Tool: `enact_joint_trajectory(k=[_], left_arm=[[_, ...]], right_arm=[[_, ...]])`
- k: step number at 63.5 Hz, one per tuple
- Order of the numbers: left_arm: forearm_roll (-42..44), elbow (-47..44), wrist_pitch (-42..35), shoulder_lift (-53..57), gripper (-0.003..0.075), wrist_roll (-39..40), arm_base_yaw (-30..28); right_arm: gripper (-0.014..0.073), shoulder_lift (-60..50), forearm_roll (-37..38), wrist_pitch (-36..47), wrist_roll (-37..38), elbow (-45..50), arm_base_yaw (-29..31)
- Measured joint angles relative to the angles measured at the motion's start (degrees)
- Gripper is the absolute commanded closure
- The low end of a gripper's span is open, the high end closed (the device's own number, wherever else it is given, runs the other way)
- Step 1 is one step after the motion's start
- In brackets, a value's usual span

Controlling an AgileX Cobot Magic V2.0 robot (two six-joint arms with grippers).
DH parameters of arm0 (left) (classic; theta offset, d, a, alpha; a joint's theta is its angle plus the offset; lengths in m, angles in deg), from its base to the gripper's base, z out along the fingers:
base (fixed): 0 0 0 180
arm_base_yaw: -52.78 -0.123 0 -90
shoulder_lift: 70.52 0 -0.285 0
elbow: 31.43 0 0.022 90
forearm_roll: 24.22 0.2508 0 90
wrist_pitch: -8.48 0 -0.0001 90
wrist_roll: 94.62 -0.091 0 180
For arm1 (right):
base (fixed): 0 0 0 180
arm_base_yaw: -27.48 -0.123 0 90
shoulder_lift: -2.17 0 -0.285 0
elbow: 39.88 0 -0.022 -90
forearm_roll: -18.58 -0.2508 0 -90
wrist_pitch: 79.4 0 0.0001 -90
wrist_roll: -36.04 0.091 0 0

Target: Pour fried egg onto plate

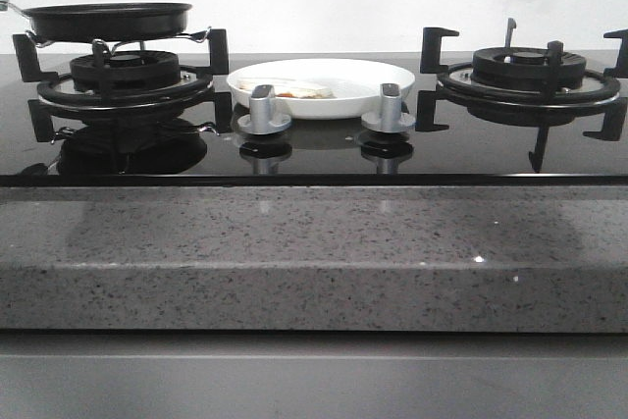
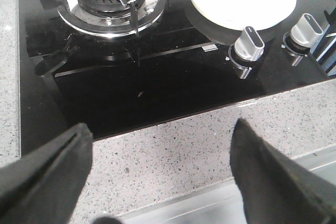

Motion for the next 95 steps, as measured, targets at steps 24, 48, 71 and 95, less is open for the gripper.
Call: enact_joint_trajectory(k=[24, 48, 71, 95], left_arm=[[0.0, 0.0, -0.2, 0.0, 0.0186, 0.0, 0.0], [0.0, 0.0, -0.8, 0.0, 0.0404, 0.0, 0.0], [0.0, 0.0, -1.4, 0.0, 0.0741, 0.0, 0.0], [-0.5, 0.0, -2.0, 0.0, 0.0741, 0.0, 0.0]], right_arm=[[0.0181, -27.0, 0.2, 0.7, 0.0, 25.3, 0.0], [0.0323, -38.6, 0.2, -0.7, 0.0, 32.7, 0.0], [0.0663, -38.9, 0.2, -0.7, 0.0, 32.8, 0.0], [0.0663, -38.9, 0.3, -1.6, 0.0, 32.8, 0.0]])
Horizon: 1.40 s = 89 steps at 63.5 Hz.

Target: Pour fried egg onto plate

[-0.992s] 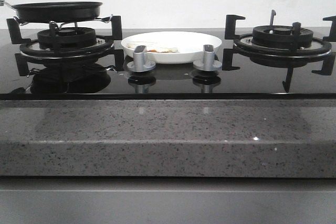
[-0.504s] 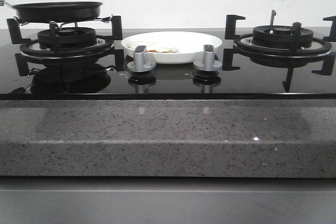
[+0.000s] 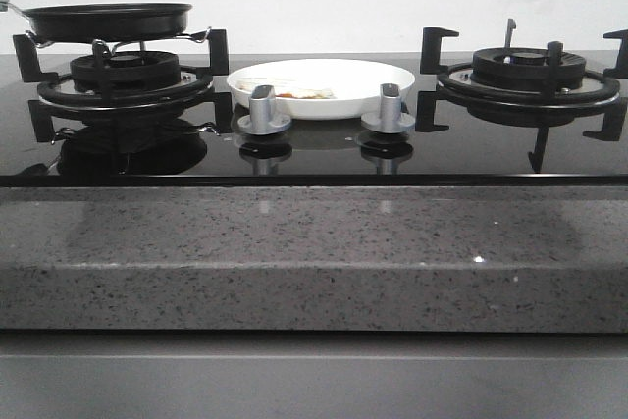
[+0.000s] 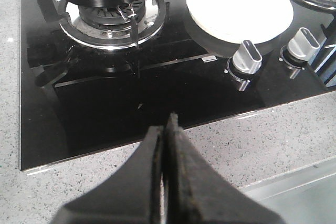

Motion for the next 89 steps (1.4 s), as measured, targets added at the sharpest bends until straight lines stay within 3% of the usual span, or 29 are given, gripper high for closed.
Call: enact_joint_trajectory(k=[21, 39, 54, 66, 76, 89], left_arm=[[3.9, -2.2, -2.4, 0.5, 0.0741, 0.0, -0.1], [12.3, -24.0, -26.2, 16.8, 0.0741, 3.8, -1.4], [12.3, -42.6, -42.1, 32.5, 0.0741, 4.4, -6.0], [10.0, -51.6, -52.1, 39.2, 0.0741, 6.4, -7.5], [12.8, -52.0, -52.1, 39.2, 0.0741, 14.5, -7.5], [14.0, -52.0, -52.1, 39.2, 0.0741, 16.6, -7.5]], right_arm=[[0.0663, 0.0, 0.1, -0.1, 0.0, 0.0, 0.0], [0.0663, 0.0, 0.2, -0.1, 0.0, 0.0, 0.0], [0.0663, 0.0, 0.2, -0.1, 0.0, 0.0, 0.0], [0.0663, 0.0, 0.2, -0.1, 0.0, 0.0, 0.0], [0.0663, 0.0, 0.2, -0.1, 0.0, 0.0, 0.0], [0.0663, 0.0, 0.2, -0.2, 0.0, 0.0, 0.0]])
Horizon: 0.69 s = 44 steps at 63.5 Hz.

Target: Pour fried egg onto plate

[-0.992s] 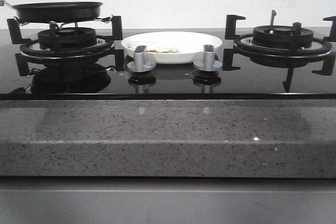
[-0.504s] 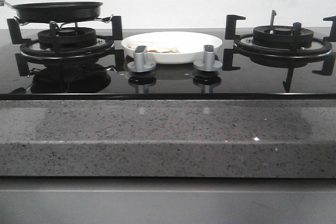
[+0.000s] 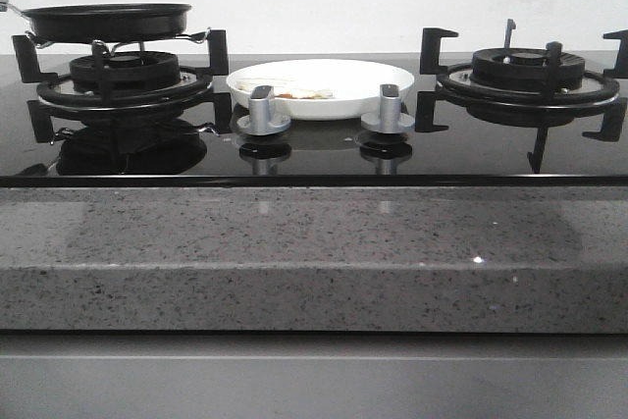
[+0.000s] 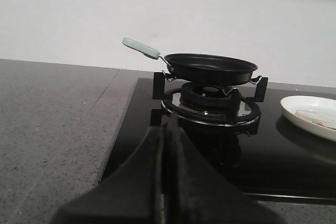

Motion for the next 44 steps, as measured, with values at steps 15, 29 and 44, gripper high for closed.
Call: enact_joint_trajectory(k=[15, 29, 44], left_arm=[[0.1, 0.0, 0.0, 0.0, 0.0741, 0.3, 0.0], [0.1, 0.0, -0.8, 0.0, 0.0741, 0.3, 0.0], [0.1, 0.0, -0.8, 0.0, 0.0741, 0.3, 0.0]], right_arm=[[0.0663, 0.0, 0.0, 0.0, 0.0, 0.0, 0.0], [0.0663, 0.0, 0.0, 0.0, 0.0, 0.0, 0.0], [0.0663, 0.0, 0.0, 0.0, 0.0, 0.0, 0.0]])
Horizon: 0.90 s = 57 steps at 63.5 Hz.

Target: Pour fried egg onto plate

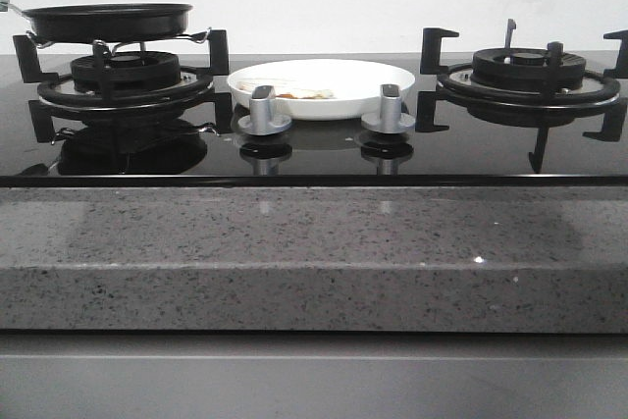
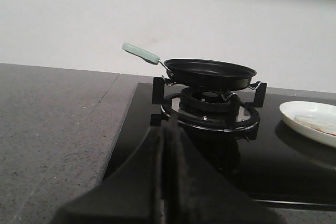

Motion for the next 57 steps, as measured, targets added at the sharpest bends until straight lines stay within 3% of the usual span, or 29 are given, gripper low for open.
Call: enact_joint_trajectory(k=[37, 57], left_arm=[[0.0, 0.0, -0.1, 0.0, 0.0741, 0.0, 0.0], [0.0, 0.0, -0.1, 0.0, 0.0741, 0.0, 0.0]], right_arm=[[0.0663, -1.5, 1.2, 1.6, 0.0, 1.0, 0.7], [0.0663, -17.7, 2.5, 25.6, -3.0, 20.9, 10.0]])
